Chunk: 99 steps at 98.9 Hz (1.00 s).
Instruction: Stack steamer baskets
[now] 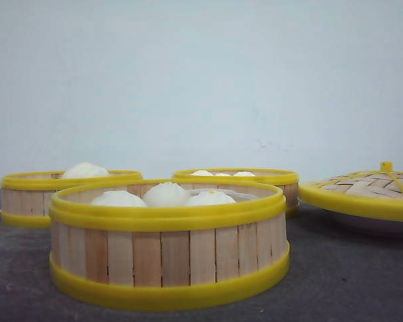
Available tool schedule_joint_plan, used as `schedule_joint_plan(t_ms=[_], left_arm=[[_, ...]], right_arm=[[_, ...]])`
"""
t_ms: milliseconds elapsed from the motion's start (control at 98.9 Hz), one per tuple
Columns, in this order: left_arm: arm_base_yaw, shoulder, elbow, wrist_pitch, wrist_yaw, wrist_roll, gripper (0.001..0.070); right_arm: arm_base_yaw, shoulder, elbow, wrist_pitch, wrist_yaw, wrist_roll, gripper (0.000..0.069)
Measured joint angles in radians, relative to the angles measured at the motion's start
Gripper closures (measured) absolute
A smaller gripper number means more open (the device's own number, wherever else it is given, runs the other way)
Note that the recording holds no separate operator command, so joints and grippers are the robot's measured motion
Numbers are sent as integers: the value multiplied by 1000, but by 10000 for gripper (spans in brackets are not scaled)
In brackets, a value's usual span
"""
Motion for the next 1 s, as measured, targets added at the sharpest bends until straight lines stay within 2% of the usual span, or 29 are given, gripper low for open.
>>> schedule_joint_plan(t_ms=[91, 141, 202, 323, 364, 414, 586, 728, 839, 1001], left_arm=[[0, 1, 0, -6, 0, 0, 682], [0, 1, 0, -6, 0, 0, 660], [0, 1, 0, -6, 0, 0, 579], [0, 1, 0, -5, 0, 1, 326], [0, 1, 0, -5, 0, 1, 277], [0, 1, 0, -5, 0, 1, 246], [0, 1, 0, 0, 0, 1, 224], [0, 1, 0, 2, 0, 1, 224], [0, 1, 0, 15, 0, 1, 232], [0, 1, 0, 16, 0, 1, 234]], right_arm=[[0, 27, 0, -8, 0, -2, 678], [0, 32, 0, -8, 0, -5, 645], [0, 34, 0, -8, 0, -10, 538], [0, 40, 0, -6, 3, -13, 256], [0, 41, 0, -6, 3, -13, 197], [0, 41, 0, -6, 3, -13, 155], [0, 48, 0, 17, 3, -15, 123], [14, 82, 6, 102, -35, 8, 122], [37, 176, 55, 118, -80, 29, 122], [86, 367, 200, 120, -83, 34, 122]])
